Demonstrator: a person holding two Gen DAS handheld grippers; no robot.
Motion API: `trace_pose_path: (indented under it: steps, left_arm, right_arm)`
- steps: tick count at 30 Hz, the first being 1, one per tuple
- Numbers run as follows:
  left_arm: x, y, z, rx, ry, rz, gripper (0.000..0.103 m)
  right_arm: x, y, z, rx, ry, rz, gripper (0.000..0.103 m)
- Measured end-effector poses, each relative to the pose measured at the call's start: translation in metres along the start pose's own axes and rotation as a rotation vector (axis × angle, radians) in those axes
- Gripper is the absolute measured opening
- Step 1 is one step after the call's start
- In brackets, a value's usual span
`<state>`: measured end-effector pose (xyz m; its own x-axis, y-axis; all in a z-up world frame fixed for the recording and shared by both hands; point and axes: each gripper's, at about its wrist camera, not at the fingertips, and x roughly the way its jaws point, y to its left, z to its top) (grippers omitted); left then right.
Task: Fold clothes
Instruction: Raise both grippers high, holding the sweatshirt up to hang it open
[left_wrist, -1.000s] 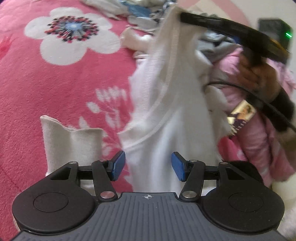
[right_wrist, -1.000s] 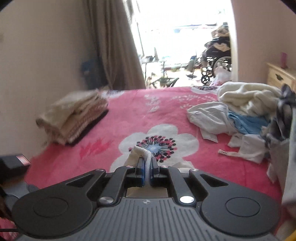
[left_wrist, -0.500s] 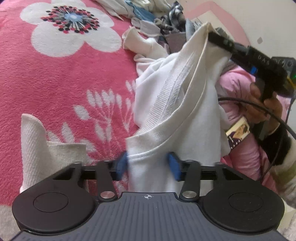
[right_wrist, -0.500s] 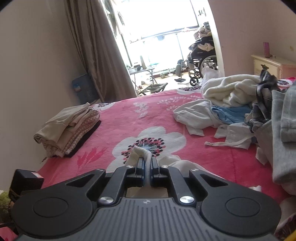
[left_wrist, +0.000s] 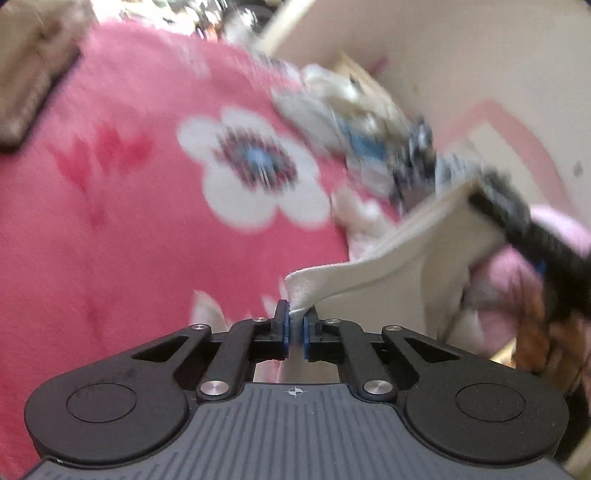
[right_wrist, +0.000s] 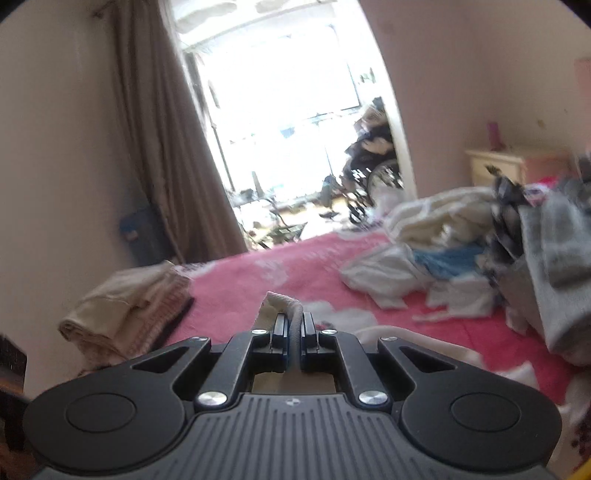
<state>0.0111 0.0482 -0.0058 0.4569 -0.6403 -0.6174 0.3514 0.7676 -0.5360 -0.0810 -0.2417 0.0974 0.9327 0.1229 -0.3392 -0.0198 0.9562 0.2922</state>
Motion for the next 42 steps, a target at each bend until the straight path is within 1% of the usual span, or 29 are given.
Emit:
trace_pose_path:
  steps: [4, 7, 13, 15, 20, 28, 31, 36, 39, 42]
  left_arm:
    - [-0.044, -0.015, 0.036, 0.042, -0.179, 0.03, 0.004]
    - [-0.079, -0.035, 0.064, 0.093, -0.311, 0.04, 0.004]
    - [-0.14, -0.082, 0.106, 0.208, -0.519, 0.041, 0.004]
    - [-0.157, -0.1, 0.118, 0.245, -0.574, 0.038, 0.004]
    - [-0.199, -0.145, 0.143, 0.318, -0.695, 0.03, 0.004]
    - [-0.259, -0.198, 0.154, 0.396, -0.862, -0.022, 0.004]
    - [-0.282, -0.212, 0.156, 0.404, -0.908, -0.055, 0.004]
    - [-0.3, -0.23, 0.156, 0.439, -0.975, -0.093, 0.004]
    - [-0.309, -0.241, 0.157, 0.461, -1.014, -0.116, 0.004]
    - [-0.305, -0.245, 0.154, 0.465, -1.03, -0.136, 0.004]
  right_arm:
    - [-0.015, 0.022, 0.027, -0.022, -0.103, 0.025, 0.007]
    - [-0.028, 0.036, 0.05, -0.02, -0.194, 0.039, 0.007]
    - [-0.061, 0.061, 0.097, -0.017, -0.366, 0.075, 0.007]
    - [-0.072, 0.07, 0.114, -0.028, -0.416, 0.086, 0.007]
    - [-0.103, 0.083, 0.156, -0.073, -0.499, 0.116, 0.007]
    - [-0.157, 0.113, 0.214, -0.187, -0.603, 0.172, 0.007]
    - [-0.178, 0.125, 0.227, -0.22, -0.644, 0.198, 0.007]
    - [-0.208, 0.14, 0.239, -0.262, -0.711, 0.232, 0.007]
    - [-0.218, 0.142, 0.241, -0.266, -0.744, 0.238, 0.006]
    - [-0.219, 0.137, 0.239, -0.257, -0.759, 0.235, 0.007]
